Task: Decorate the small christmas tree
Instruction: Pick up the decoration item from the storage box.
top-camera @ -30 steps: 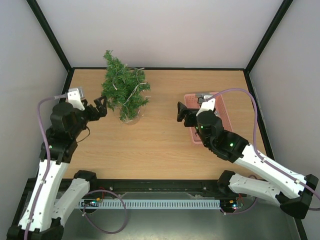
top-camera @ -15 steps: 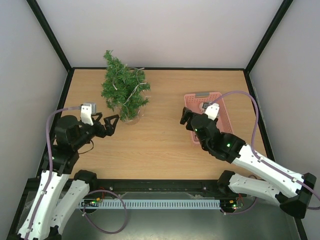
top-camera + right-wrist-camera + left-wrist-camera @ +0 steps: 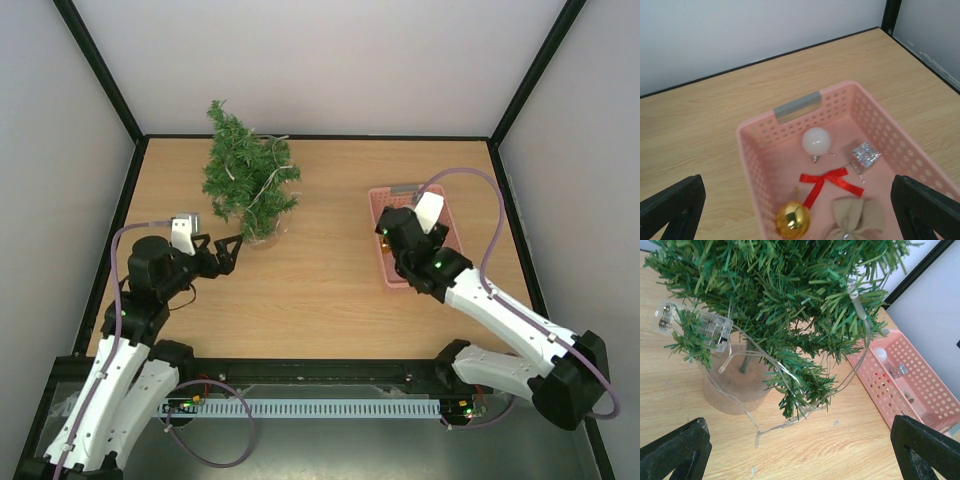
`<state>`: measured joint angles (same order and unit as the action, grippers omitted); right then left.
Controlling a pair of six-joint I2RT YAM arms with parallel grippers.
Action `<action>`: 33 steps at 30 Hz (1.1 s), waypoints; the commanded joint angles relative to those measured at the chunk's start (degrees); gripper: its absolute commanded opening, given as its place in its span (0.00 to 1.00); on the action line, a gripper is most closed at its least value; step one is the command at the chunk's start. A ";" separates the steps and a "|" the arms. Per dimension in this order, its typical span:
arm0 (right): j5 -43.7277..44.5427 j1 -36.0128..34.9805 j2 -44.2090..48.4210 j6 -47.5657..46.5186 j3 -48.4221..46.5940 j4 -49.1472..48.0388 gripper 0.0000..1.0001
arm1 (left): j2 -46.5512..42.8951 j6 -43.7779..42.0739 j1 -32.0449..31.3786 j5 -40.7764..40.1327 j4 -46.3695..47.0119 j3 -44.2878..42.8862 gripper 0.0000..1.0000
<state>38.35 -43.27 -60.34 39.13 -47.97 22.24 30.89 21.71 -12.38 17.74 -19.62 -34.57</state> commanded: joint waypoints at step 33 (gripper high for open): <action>-26.25 35.56 -37.83 -23.62 -8.59 -11.29 0.55 | -3.81 -1.32 -2.75 -4.22 3.00 0.09 0.99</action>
<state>11.62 -8.19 -96.42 16.47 -54.89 11.22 27.70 21.15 -14.85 14.44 -17.47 -34.50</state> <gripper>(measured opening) 0.535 0.992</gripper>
